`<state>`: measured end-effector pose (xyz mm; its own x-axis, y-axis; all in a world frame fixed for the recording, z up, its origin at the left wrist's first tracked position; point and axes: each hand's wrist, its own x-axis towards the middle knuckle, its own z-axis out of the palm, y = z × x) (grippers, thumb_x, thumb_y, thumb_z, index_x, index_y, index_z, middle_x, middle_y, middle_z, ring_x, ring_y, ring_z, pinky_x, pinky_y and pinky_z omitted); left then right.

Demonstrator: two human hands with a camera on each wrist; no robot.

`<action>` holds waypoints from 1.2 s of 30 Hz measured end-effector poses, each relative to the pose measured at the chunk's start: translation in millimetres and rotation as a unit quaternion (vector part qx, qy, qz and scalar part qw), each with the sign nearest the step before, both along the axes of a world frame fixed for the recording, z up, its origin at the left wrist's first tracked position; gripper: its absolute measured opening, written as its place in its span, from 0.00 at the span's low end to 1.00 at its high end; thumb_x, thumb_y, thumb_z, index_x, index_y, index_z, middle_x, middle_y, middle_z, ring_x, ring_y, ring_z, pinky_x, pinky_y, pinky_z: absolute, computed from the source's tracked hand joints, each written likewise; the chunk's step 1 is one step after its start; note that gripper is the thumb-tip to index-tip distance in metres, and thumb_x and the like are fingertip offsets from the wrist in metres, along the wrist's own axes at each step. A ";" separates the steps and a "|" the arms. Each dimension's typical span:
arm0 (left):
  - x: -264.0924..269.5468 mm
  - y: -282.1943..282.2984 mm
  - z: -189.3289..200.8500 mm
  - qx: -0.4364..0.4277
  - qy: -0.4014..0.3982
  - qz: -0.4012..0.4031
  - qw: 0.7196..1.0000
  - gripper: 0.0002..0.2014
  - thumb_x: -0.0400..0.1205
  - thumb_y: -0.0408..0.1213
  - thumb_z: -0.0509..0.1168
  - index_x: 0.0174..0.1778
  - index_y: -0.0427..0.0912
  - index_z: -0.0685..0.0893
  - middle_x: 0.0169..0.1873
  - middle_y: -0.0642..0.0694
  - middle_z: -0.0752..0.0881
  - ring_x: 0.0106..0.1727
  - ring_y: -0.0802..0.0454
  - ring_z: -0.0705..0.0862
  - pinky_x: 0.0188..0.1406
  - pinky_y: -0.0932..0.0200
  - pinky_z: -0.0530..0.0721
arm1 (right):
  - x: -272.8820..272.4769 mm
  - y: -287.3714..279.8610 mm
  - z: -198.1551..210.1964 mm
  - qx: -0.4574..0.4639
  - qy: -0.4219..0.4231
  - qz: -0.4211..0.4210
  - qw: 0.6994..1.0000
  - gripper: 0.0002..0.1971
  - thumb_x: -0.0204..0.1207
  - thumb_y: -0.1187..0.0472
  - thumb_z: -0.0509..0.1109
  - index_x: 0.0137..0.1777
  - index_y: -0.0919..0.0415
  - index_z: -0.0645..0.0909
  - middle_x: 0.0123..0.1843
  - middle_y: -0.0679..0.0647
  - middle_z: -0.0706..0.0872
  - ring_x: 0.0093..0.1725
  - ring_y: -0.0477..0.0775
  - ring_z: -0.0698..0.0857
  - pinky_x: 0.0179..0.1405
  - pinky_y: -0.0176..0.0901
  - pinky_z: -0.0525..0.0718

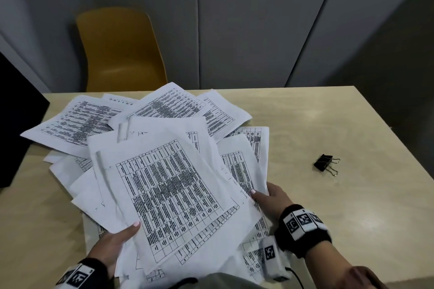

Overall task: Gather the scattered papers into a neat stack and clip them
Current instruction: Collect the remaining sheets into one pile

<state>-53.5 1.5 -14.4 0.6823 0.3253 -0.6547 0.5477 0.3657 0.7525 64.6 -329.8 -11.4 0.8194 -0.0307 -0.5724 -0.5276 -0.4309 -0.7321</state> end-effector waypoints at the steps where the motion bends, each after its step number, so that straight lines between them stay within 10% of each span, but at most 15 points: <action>1: -0.5 1.1 -1.8 0.001 0.004 0.007 1.000 0.29 0.74 0.33 0.69 0.70 0.28 0.72 0.70 0.35 0.77 0.72 0.39 0.74 0.76 0.41 0.62 | -0.7 0.3 2.3 -0.018 -0.001 0.011 1.000 0.15 0.74 0.56 0.70 0.58 0.61 0.83 0.51 0.58 0.90 0.46 0.57 0.88 0.48 0.44 0.84; 10: -0.3 3.6 -4.1 -0.017 0.031 -0.005 0.999 0.30 0.71 0.37 0.73 0.66 0.27 0.76 0.67 0.34 0.79 0.71 0.38 0.75 0.75 0.42 0.63 | 7.7 -28.3 10.1 -0.117 -0.046 -0.090 0.988 0.10 0.79 0.60 0.65 0.55 0.66 0.78 0.28 0.54 0.79 0.23 0.51 0.77 0.20 0.33 0.70; 18: -1.0 5.2 -5.3 -0.009 0.028 -0.008 1.000 0.36 0.66 0.39 0.72 0.69 0.29 0.74 0.69 0.34 0.78 0.72 0.39 0.74 0.76 0.38 0.63 | 11.3 -65.1 16.9 -0.110 -0.108 -0.224 0.962 0.18 0.77 0.65 0.66 0.65 0.72 0.76 0.50 0.68 0.85 0.42 0.60 0.81 0.48 0.48 0.79; 25: -1.3 16.8 -1.5 -0.041 -0.026 0.012 0.999 0.21 0.77 0.30 0.65 0.66 0.32 0.76 0.58 0.39 0.83 0.66 0.41 0.77 0.73 0.43 0.65 | 6.3 -47.6 13.0 -0.083 -0.108 -0.216 0.967 0.19 0.75 0.63 0.68 0.65 0.69 0.77 0.44 0.64 0.85 0.39 0.61 0.83 0.44 0.52 0.84; 29: -8.2 34.7 -16.0 -0.048 -0.020 0.056 0.997 0.34 0.63 0.39 0.74 0.66 0.32 0.78 0.62 0.35 0.84 0.67 0.37 0.78 0.73 0.36 0.66 | 6.1 -40.5 12.3 -0.055 -0.049 -0.201 0.977 0.19 0.70 0.63 0.75 0.58 0.70 0.78 0.36 0.62 0.85 0.33 0.60 0.83 0.36 0.56 0.87; 36: -7.4 31.6 -17.6 -0.034 -0.027 0.034 0.998 0.33 0.70 0.37 0.73 0.70 0.33 0.74 0.67 0.43 0.78 0.70 0.43 0.75 0.76 0.40 0.62 | 20.6 10.5 29.3 -0.295 0.006 -0.065 0.953 0.33 0.65 0.48 0.78 0.63 0.66 0.72 0.66 0.63 0.68 0.62 0.67 0.74 0.63 0.56 0.79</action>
<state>-60.9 33.0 -31.9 0.6956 0.3285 -0.6389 0.4788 0.4510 0.7532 85.2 -319.3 17.9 0.7802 -0.4504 -0.4341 -0.6113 -0.6964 -0.3760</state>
